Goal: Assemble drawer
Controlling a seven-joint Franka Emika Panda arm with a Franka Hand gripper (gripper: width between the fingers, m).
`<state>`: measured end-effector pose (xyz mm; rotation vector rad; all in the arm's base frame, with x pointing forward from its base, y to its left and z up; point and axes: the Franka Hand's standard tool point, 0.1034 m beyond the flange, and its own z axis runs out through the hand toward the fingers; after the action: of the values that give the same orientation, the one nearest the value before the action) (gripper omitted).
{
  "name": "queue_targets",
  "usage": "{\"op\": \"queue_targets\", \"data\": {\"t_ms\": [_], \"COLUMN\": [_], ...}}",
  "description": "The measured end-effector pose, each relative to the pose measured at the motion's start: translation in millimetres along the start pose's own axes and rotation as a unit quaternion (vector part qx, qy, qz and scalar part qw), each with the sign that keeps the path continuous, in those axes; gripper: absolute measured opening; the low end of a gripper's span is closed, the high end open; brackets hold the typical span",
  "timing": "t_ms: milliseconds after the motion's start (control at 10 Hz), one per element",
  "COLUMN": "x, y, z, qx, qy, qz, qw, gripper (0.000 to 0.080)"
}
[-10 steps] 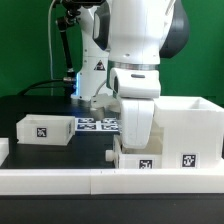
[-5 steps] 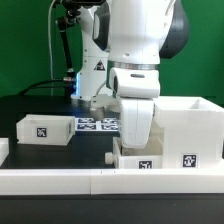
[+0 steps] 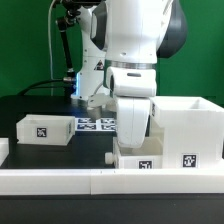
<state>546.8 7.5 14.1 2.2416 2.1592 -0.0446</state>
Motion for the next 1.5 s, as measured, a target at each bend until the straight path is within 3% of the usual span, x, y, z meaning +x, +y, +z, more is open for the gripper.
{"op": "queue_targets", "data": {"t_ms": [100,400,500,800,1000,1200,1300,1500], "x": [0.3,-1.3,-9.5,-43.9,-45.3,-66.0,-69.1,-74.3], "y": [1.7,12.4,17.5,31.0,29.5,22.4,21.2,31.6], "z": [-4.8,-41.3,-45.0,-42.8,-41.5,-30.7,-24.5,-18.9], "qx": [-0.002,0.01,0.012,0.016,0.018,0.02,0.031,0.041], "qy": [0.0,-0.008,-0.01,-0.009,-0.005,0.044,0.062,0.096], "qz": [0.004,0.024,0.021,-0.012,-0.013,-0.017,-0.015,-0.017], "qw": [1.0,1.0,1.0,1.0,1.0,0.999,0.997,0.994], "gripper": [0.0639,0.0649,0.0648,0.0648,0.0648,0.0648,0.0648,0.0648]}}
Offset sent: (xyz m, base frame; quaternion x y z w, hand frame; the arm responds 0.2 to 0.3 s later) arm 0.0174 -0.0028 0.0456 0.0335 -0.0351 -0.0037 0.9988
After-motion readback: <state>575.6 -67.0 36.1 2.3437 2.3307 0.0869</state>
